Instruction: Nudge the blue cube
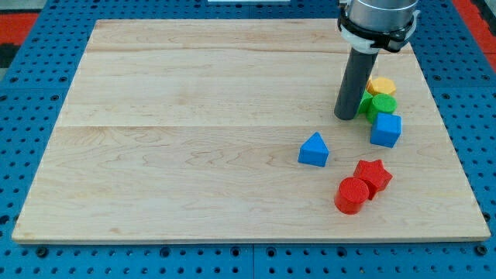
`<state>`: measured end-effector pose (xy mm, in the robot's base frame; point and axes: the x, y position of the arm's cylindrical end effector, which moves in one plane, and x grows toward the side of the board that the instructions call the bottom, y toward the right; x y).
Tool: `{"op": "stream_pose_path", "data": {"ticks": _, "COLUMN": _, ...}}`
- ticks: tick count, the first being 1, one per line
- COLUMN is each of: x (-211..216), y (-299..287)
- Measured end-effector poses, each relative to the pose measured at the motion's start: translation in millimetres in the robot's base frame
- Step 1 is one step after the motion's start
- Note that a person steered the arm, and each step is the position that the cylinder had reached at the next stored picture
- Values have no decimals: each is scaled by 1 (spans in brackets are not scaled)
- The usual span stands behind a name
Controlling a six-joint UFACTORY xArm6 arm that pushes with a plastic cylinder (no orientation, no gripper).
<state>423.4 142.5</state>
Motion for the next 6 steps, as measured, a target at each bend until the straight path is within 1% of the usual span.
{"op": "stream_pose_path", "data": {"ticks": 1, "x": 25, "y": 0}}
{"op": "stream_pose_path", "data": {"ticks": 4, "x": 28, "y": 16}}
{"op": "stream_pose_path", "data": {"ticks": 5, "x": 27, "y": 30}}
{"op": "stream_pose_path", "data": {"ticks": 6, "x": 18, "y": 32}}
